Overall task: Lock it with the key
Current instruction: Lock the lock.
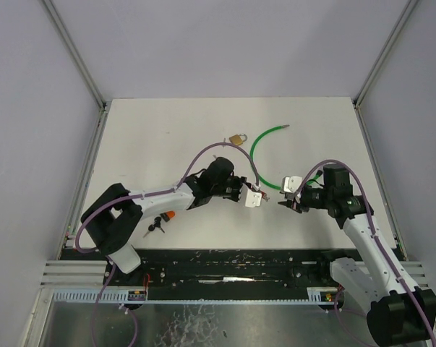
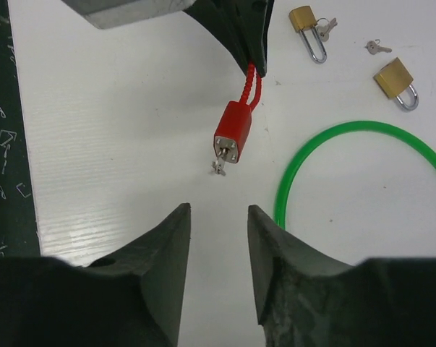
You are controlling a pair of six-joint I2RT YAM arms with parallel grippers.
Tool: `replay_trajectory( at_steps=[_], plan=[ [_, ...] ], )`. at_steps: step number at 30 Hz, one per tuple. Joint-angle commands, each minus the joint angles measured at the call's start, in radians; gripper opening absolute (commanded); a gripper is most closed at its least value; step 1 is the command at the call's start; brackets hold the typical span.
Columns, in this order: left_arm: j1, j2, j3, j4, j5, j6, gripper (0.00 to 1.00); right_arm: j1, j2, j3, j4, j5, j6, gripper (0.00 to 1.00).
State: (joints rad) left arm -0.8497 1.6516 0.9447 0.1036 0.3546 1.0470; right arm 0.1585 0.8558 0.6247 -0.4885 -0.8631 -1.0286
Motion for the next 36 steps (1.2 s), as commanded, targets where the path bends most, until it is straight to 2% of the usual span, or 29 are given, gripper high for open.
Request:
replay_trajectory(
  at_steps=[1,3,5,9,14,20,36],
  plan=[
    [0.005,-0.004,0.0,-0.008,-0.052,0.003,0.0,-0.005,-0.018,0.028,0.054,-0.038,0.125,0.48],
    [0.005,-0.003,0.0,-0.008,-0.054,0.001,0.0,-0.004,-0.024,0.003,0.081,-0.087,0.136,0.54],
    [0.003,-0.004,0.002,-0.006,-0.055,-0.002,0.0,-0.005,-0.023,-0.037,0.13,-0.145,0.147,0.55],
    [-0.001,-0.008,0.001,-0.002,-0.06,-0.007,0.0,0.003,-0.027,-0.135,0.373,-0.146,0.289,0.54],
    [-0.004,-0.009,0.0,-0.002,-0.065,-0.009,0.0,0.048,0.027,-0.161,0.488,-0.069,0.304,0.47],
    [-0.004,-0.009,0.0,-0.001,-0.061,-0.011,0.0,0.071,0.03,-0.226,0.625,-0.061,0.326,0.37],
    [-0.002,-0.013,-0.004,0.008,-0.058,-0.018,0.0,0.122,0.132,-0.235,0.668,0.012,0.287,0.32]
  ],
)
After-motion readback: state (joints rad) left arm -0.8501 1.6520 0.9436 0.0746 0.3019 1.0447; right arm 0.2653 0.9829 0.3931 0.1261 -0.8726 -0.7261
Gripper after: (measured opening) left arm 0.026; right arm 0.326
